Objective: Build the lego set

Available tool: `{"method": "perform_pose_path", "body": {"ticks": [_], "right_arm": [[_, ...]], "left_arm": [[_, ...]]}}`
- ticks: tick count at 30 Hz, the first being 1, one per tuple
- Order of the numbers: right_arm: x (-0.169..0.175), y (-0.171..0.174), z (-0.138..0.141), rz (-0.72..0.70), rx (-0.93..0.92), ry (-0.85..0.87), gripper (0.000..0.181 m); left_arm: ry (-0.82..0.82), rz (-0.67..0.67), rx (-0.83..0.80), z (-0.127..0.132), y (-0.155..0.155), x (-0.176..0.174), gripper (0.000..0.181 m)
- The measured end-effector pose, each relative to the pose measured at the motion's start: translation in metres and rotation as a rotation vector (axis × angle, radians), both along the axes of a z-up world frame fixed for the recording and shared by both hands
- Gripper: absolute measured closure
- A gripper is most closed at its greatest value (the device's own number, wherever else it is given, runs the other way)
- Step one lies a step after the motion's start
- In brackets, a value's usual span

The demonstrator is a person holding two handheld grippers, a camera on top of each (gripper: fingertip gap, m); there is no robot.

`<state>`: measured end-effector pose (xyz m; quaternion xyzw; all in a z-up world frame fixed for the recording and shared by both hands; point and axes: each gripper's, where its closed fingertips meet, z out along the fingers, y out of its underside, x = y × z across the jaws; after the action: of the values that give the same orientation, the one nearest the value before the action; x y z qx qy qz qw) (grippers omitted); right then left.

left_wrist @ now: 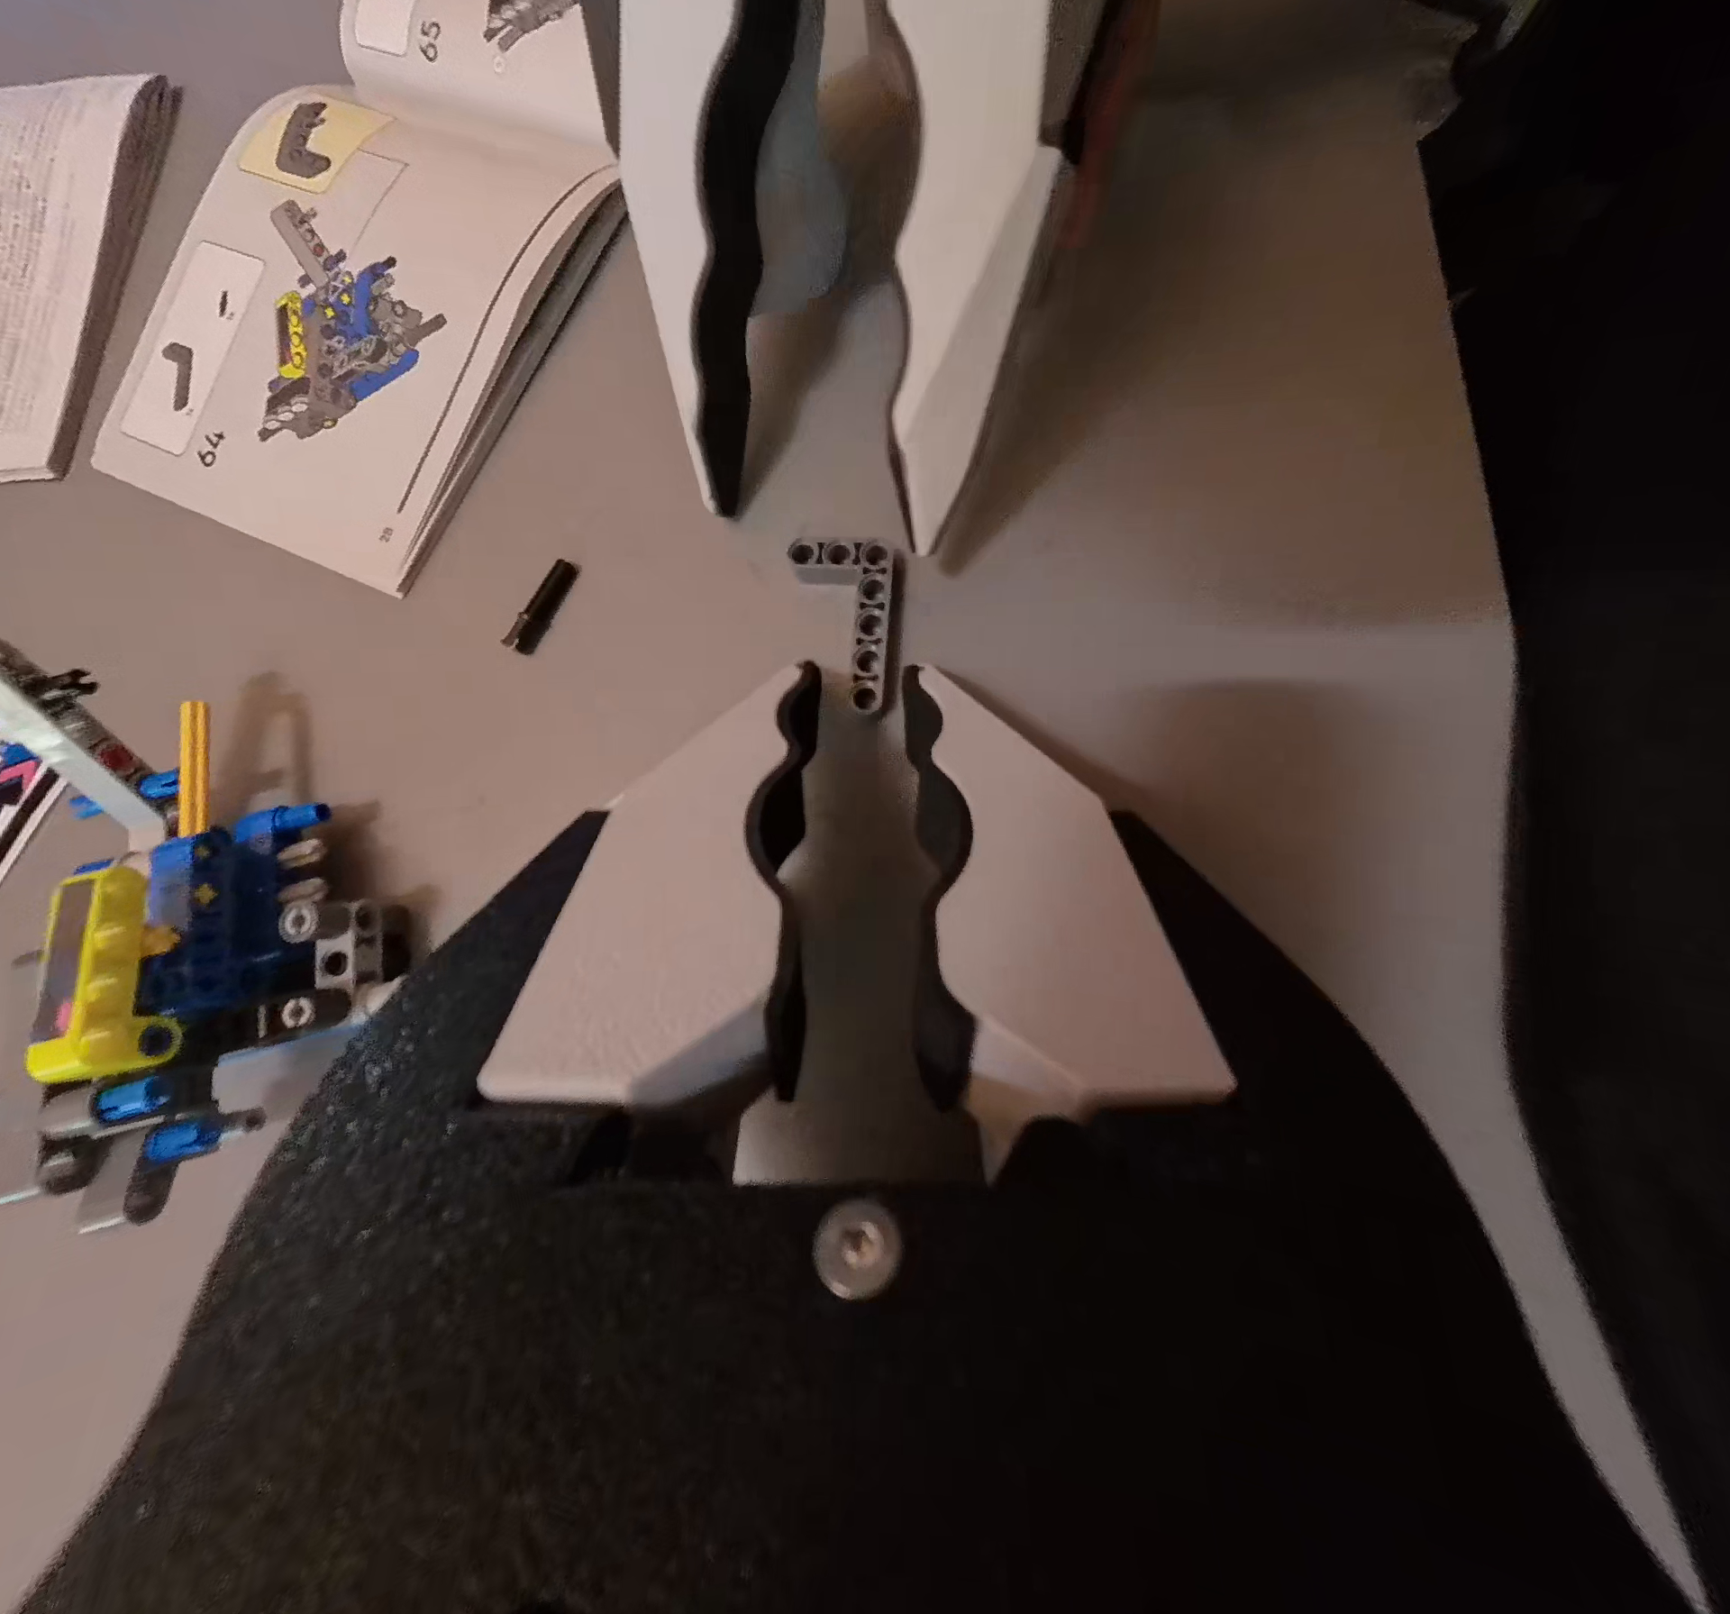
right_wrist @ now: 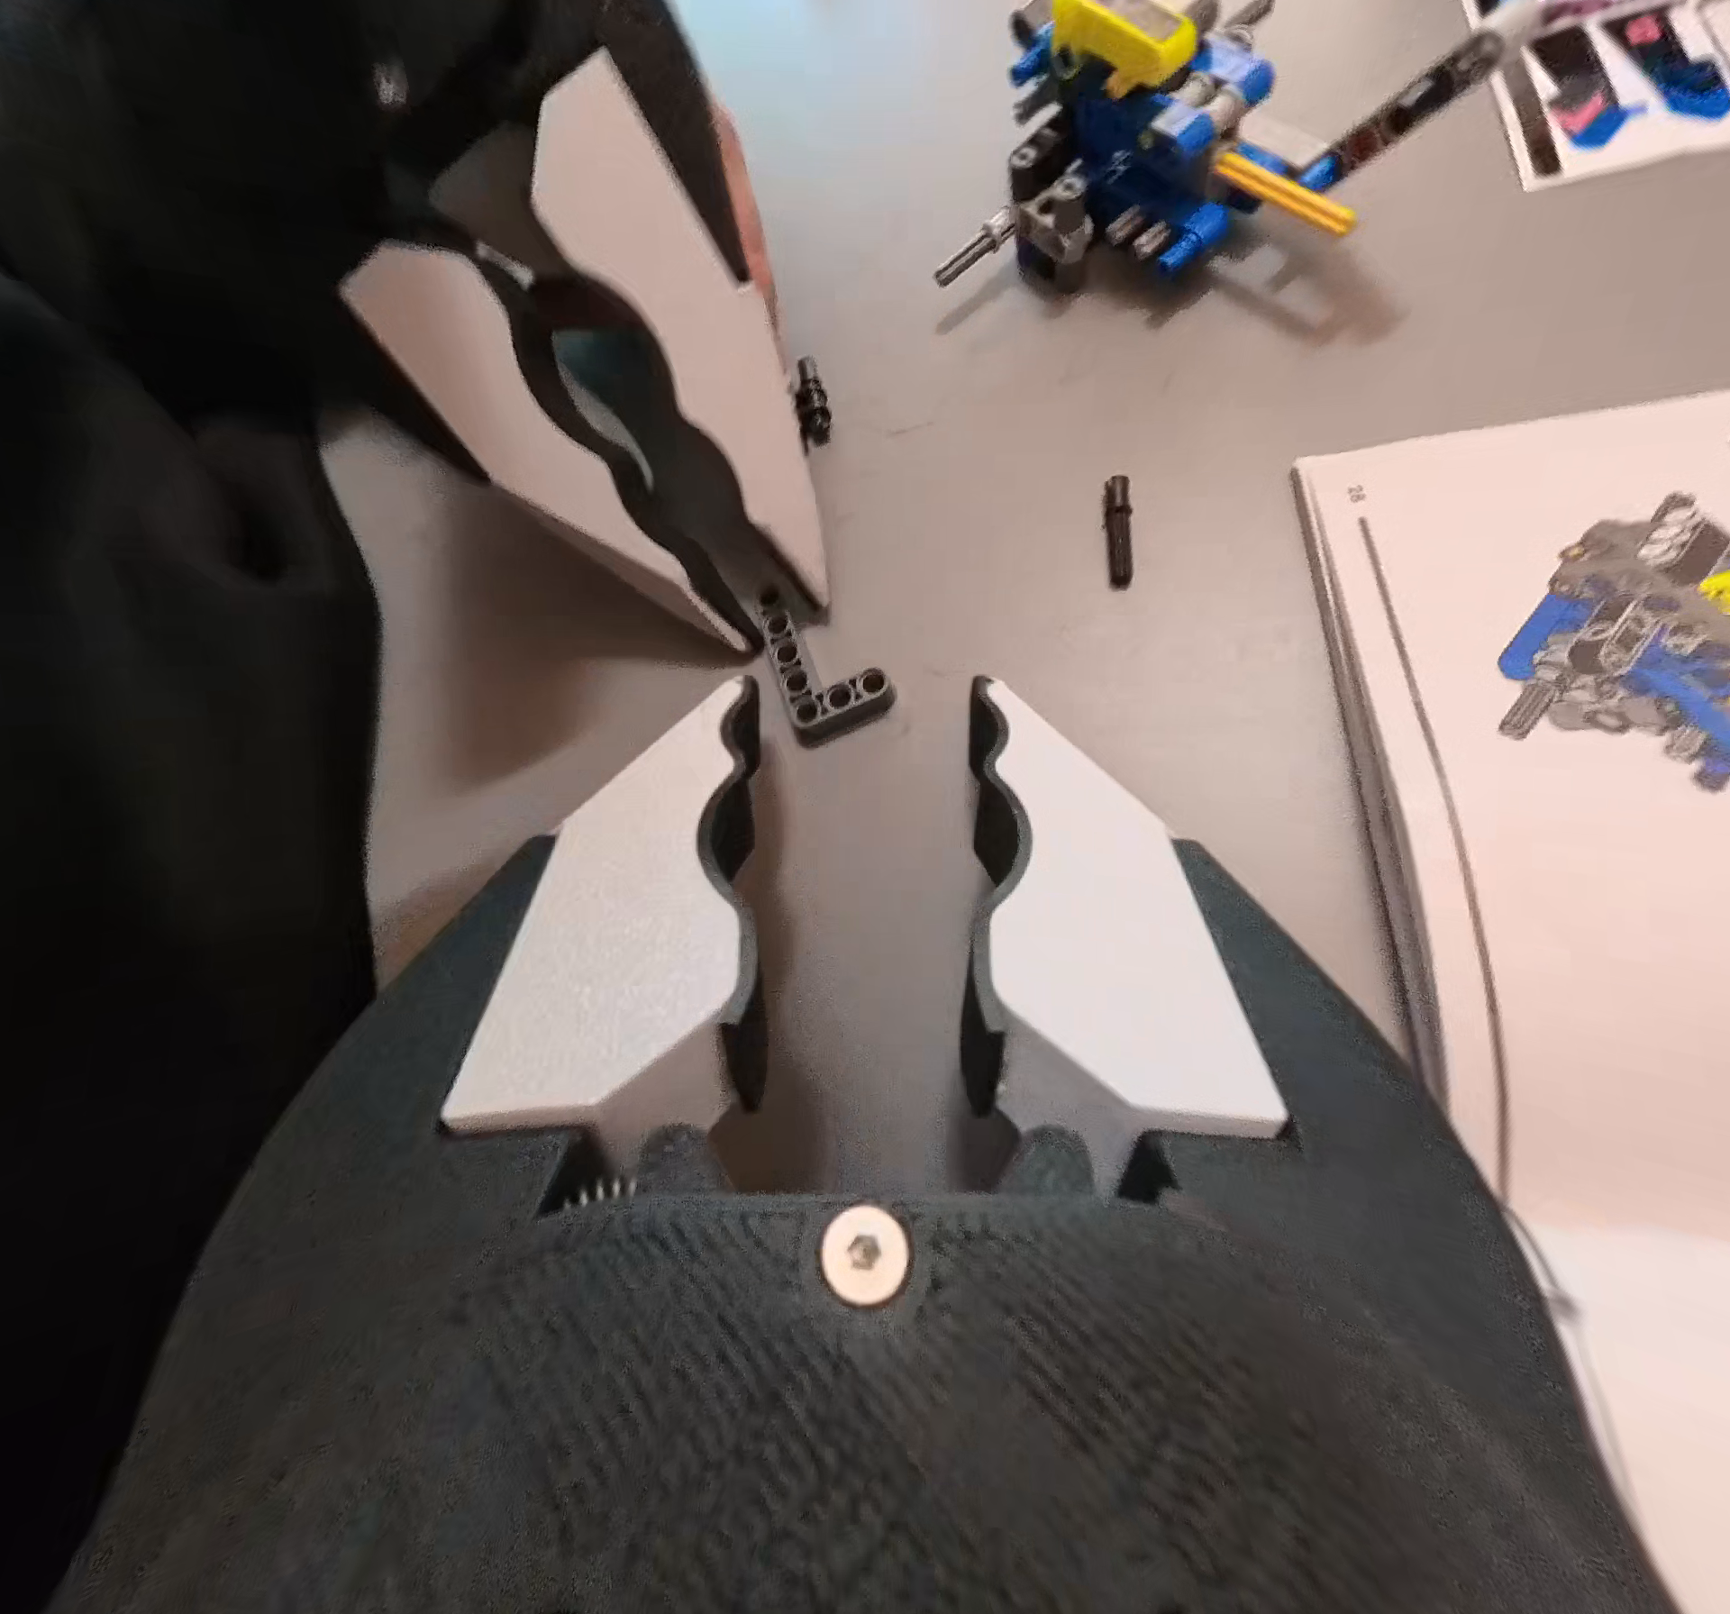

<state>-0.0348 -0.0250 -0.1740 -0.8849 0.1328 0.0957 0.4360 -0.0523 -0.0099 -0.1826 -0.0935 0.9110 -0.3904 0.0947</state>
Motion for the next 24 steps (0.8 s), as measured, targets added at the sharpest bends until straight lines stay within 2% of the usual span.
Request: {"method": "perform_pose_path", "body": {"ticks": [5,8,11,14,19,21,24], "right_arm": [[-0.006,-0.002,-0.006,0.109,-0.047,-0.265,0.135],[-0.011,0.001,-0.007,0.162,-0.058,-0.327,0.137],[-0.013,0.005,-0.008,0.172,-0.058,-0.32,0.146],[-0.015,0.01,-0.008,0.186,-0.056,-0.324,0.156],[-0.016,0.017,-0.008,0.204,-0.053,-0.319,0.158],[-0.015,0.018,-0.008,0.2,-0.054,-0.312,0.158],[-0.015,0.02,-0.008,0.192,-0.055,-0.33,0.157]], "left_arm": [[-0.039,0.048,-0.093,0.031,0.009,0.001,0.169],[-0.077,0.141,-0.155,0.052,0.037,0.01,0.173],[-0.132,0.289,-0.092,0.056,0.094,0.027,0.176],[-0.198,0.475,0.034,0.059,0.172,0.044,0.176],[-0.134,0.815,0.205,0.048,0.298,0.064,0.178],[-0.061,0.825,0.174,0.044,0.31,0.065,0.176],[-0.034,0.762,0.17,0.038,0.308,0.069,0.176]]}}
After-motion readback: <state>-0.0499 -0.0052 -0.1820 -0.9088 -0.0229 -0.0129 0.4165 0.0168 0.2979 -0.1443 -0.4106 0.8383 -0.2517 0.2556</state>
